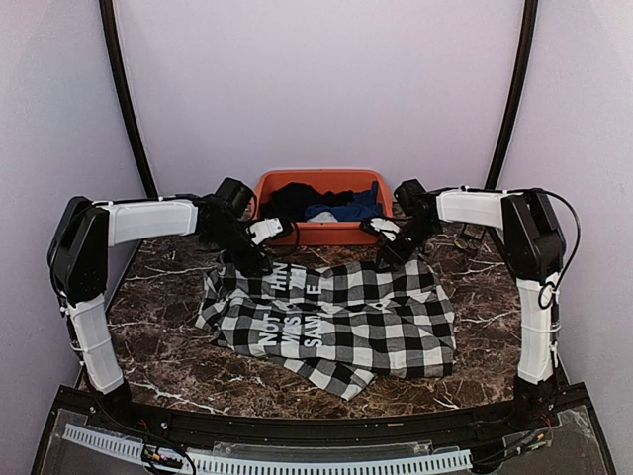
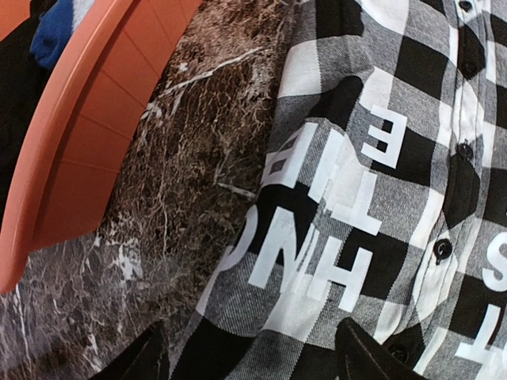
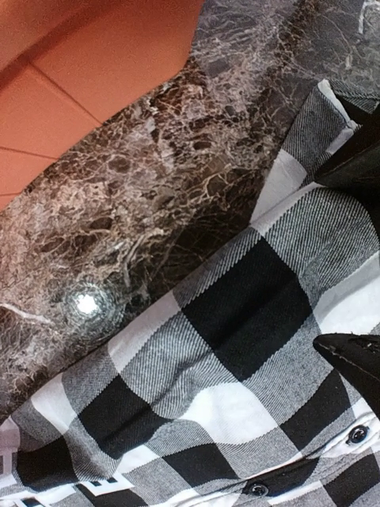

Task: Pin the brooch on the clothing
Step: Smooth out the flattened clothing at the center of the board.

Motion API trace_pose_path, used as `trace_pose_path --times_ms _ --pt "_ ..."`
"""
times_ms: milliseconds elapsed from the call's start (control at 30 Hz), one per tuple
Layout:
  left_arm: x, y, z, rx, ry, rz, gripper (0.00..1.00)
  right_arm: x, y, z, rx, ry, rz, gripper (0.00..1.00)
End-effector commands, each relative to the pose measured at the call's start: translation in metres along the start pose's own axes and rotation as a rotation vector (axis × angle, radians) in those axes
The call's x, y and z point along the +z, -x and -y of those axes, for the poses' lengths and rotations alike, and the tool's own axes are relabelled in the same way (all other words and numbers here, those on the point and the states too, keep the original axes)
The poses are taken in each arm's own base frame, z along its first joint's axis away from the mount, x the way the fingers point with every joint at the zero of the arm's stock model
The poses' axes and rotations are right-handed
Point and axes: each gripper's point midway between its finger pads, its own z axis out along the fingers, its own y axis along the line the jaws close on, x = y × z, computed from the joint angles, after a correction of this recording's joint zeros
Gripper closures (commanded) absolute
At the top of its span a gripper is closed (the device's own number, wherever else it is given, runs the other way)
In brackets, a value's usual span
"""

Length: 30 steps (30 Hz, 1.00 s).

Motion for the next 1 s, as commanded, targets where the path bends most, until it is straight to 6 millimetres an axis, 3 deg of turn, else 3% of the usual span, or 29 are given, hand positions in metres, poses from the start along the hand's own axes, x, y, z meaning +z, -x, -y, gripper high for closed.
trace_pose_path --times_ms 0,100,267,367,533,667,800,967 --pt "0.007 0.0 0.001 -0.013 -0.045 0.017 0.34 0.0 -0.009 -0.009 0.008 0.053 -0.001 0.43" --pt "0.011 -0.002 0.0 -0.025 -0.049 0.013 0.42 0.002 -0.014 -0.01 0.022 0.059 -0.008 0.72" --pt "0.015 -0.005 0.001 -0.038 -0.053 0.011 0.58 -0.006 -0.011 -0.009 0.026 0.044 0.004 0.87" --pt "0.016 -0.006 0.0 -0.051 -0.042 0.014 0.95 -0.017 -0.005 -0.009 0.023 0.019 0.021 0.99" --pt "0.006 -0.001 -0.008 -0.092 0.004 0.035 0.99 -0.038 -0.009 -0.006 0.04 -0.061 0.023 1.0" --pt "-0.014 -0.005 -0.014 -0.147 0.089 0.045 0.99 -0.055 -0.019 -0.008 0.076 -0.144 0.042 1.0" --pt "-0.038 -0.014 -0.003 -0.237 0.161 0.076 0.99 -0.059 -0.032 -0.025 0.093 -0.185 0.049 1.0" --pt "-0.042 -0.011 0.032 -0.234 0.209 0.066 0.99 -0.043 -0.056 -0.055 0.069 -0.193 -0.024 1.0"
